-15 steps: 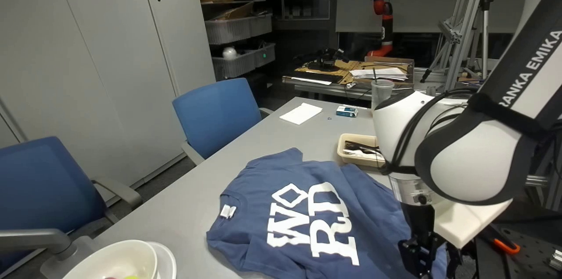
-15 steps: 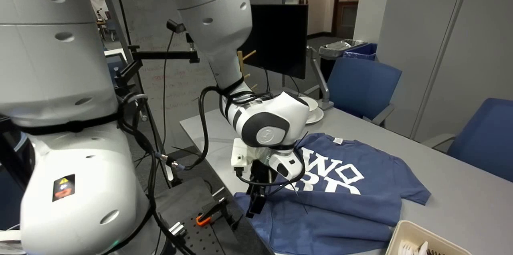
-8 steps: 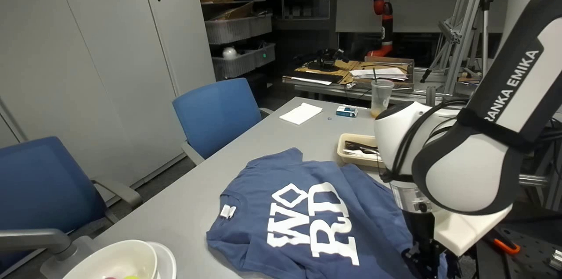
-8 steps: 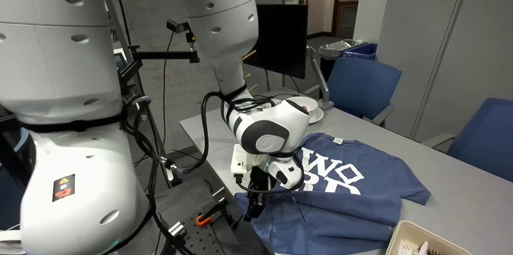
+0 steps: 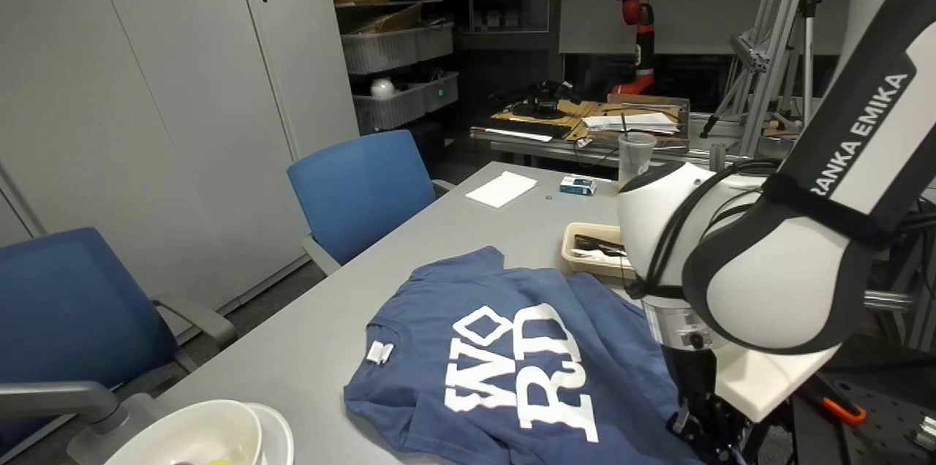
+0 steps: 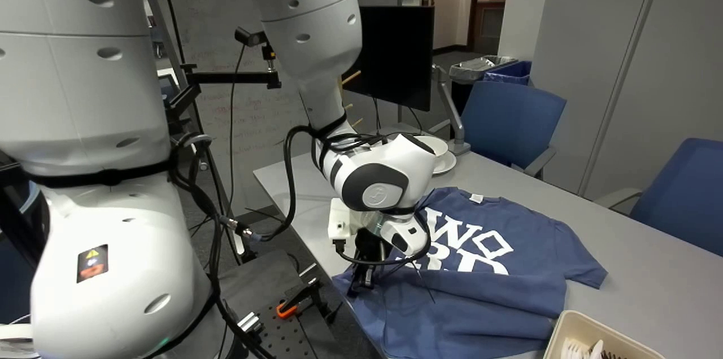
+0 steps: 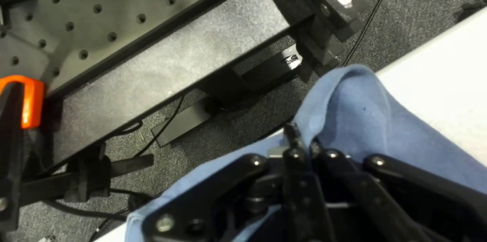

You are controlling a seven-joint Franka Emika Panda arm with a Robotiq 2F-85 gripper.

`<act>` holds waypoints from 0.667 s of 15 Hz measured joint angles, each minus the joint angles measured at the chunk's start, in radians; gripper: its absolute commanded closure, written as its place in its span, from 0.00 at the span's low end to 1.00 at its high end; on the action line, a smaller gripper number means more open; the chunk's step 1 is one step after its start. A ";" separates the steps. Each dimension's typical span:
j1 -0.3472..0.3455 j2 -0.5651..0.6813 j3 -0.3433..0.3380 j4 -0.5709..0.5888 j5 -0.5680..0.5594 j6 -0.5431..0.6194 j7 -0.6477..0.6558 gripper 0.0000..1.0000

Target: Fold the t-shirt on the table

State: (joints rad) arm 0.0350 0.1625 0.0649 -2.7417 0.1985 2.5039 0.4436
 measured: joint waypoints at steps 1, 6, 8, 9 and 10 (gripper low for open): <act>0.001 -0.010 -0.002 0.001 -0.010 -0.005 0.003 0.99; 0.014 -0.138 -0.006 0.001 -0.143 -0.162 0.097 0.99; 0.021 -0.228 0.006 0.002 -0.201 -0.254 0.140 0.99; 0.025 -0.274 0.018 0.003 -0.218 -0.295 0.155 0.99; 0.029 -0.315 0.035 0.007 -0.227 -0.330 0.167 0.99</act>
State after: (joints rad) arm 0.0638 -0.1530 0.0994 -2.7348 -0.0285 2.1734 0.6109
